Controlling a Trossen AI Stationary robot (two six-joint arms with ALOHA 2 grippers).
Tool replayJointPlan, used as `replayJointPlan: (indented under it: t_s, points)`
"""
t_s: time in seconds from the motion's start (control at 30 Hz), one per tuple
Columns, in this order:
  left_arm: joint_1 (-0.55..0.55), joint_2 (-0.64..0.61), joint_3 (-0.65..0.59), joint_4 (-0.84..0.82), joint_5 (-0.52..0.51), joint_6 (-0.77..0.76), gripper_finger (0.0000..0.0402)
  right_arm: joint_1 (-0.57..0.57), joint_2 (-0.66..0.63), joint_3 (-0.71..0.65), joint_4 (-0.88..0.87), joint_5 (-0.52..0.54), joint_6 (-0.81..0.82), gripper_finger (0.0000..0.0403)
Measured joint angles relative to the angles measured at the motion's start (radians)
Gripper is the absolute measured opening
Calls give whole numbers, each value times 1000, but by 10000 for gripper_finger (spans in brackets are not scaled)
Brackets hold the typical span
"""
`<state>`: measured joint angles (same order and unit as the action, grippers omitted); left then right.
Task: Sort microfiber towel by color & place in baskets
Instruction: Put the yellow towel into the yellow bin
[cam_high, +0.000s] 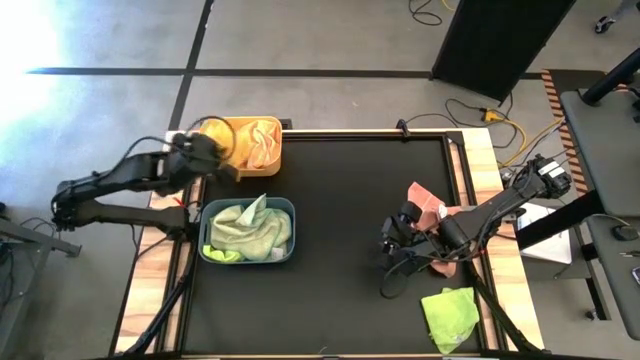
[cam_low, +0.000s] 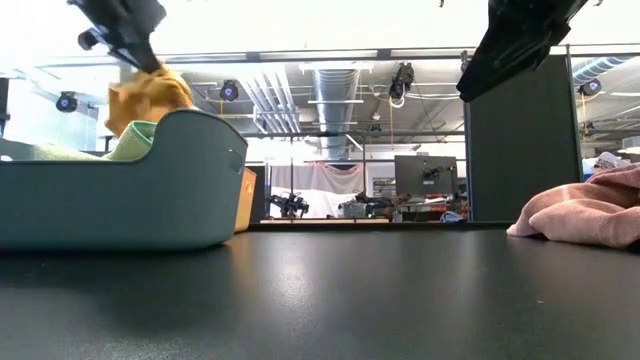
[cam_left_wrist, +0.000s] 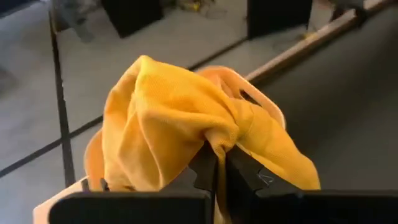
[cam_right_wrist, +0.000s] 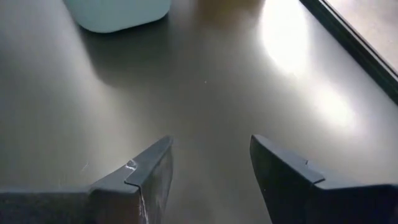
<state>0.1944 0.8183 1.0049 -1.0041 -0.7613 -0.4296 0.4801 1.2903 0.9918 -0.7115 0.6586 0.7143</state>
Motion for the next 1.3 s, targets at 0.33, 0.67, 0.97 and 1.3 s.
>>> replayJointPlan:
  t_s: [0.33, 0.67, 0.97, 1.3]
  points:
    - [413, 225, -8, 39, 102, 142, 0, 0, 0, -46, 81, -3, -15, 203]
    - [734, 451, -7, 193, 445, 354, 0, 0, 0, -62, 98, -4, -7, 203]
    - [818, 633, -7, 218, 455, 395, 0, 0, 0, -63, 97, -4, -18, 203]
    - [825, 800, -7, 282, 450, 383, 25, 0, 0, -63, 97, -4, -8, 203]
